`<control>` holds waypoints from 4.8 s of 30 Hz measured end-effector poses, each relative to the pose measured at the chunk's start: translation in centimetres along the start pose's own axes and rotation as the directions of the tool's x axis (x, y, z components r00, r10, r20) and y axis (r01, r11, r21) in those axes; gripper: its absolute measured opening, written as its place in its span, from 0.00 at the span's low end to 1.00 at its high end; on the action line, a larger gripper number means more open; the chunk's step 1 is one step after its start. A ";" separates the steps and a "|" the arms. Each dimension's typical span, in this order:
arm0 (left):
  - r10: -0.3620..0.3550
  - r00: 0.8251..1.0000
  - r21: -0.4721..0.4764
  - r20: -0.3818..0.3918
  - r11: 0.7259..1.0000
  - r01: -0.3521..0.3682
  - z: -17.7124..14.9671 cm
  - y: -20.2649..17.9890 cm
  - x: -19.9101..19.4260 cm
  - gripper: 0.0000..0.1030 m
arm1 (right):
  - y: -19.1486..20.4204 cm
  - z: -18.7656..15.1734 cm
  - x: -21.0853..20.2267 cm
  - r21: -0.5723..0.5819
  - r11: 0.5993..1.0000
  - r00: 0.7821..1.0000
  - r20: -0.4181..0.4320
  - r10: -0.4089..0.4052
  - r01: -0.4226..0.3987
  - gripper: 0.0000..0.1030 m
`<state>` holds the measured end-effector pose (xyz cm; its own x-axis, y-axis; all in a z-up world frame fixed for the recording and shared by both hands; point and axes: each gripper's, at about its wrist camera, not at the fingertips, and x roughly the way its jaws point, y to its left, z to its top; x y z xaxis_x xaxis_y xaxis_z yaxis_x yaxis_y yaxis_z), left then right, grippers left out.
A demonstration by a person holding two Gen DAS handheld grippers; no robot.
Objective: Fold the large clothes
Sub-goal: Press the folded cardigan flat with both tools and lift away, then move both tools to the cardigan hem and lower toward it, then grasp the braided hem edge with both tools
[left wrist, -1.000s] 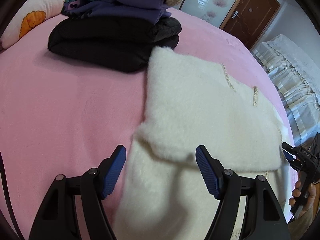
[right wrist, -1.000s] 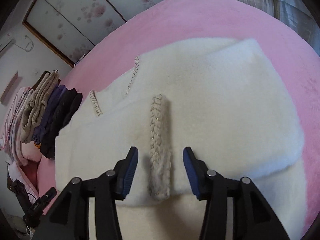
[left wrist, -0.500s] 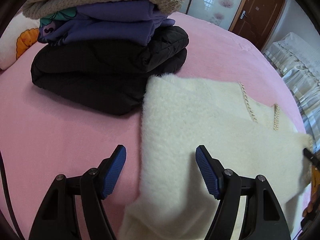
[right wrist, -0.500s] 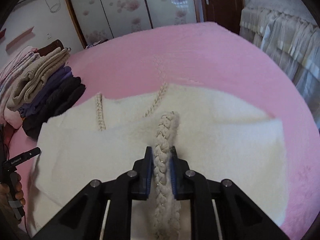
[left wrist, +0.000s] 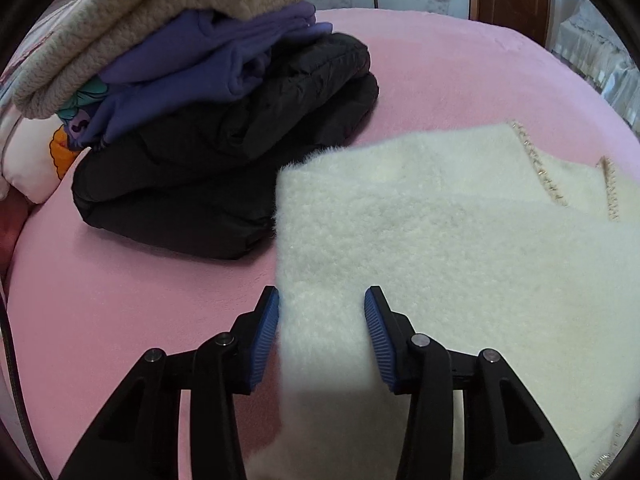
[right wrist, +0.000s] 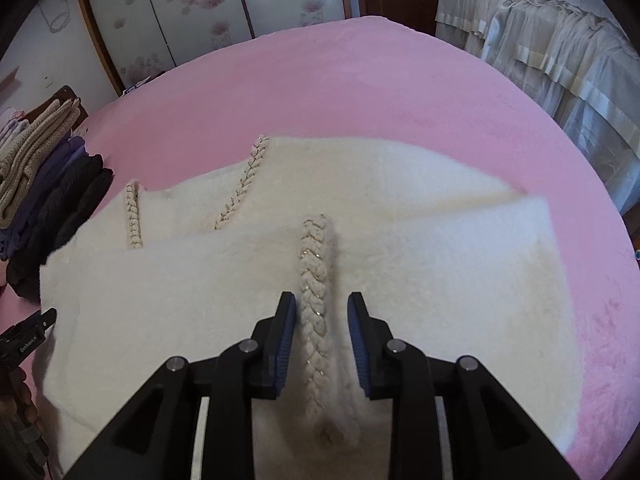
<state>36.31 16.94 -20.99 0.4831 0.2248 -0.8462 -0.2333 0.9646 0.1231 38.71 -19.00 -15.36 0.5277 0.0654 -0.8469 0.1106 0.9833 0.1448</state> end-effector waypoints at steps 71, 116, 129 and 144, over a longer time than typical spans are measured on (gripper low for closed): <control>-0.353 0.862 0.092 0.363 0.935 0.344 -24.5 7.0 -37.1 0.99 | 5.0 -24.0 -36.6 -0.224 0.969 0.914 0.365 0.178 -0.099 0.34; -0.492 0.869 -0.074 -0.045 0.870 0.488 -34.8 10.5 -14.6 0.98 | -15.1 -33.9 -21.1 0.060 0.998 1.000 0.005 0.012 -0.012 0.40; -0.556 0.828 -0.173 -0.069 0.824 0.539 -35.9 11.6 -13.9 0.70 | -16.0 -33.7 -18.6 0.045 0.968 0.961 -0.118 0.249 -0.245 0.42; -0.530 0.842 -0.206 -0.102 0.839 0.503 -35.2 11.3 -13.4 0.76 | -15.6 -33.2 -17.2 0.010 0.964 0.947 -0.184 0.263 -0.266 0.40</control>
<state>-2.49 19.93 -26.51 0.4445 -0.3358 -0.8305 -0.1266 0.8942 -0.4293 -0.04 -29.81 -20.04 0.3739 0.3522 -0.8580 -0.0252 0.9286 0.3703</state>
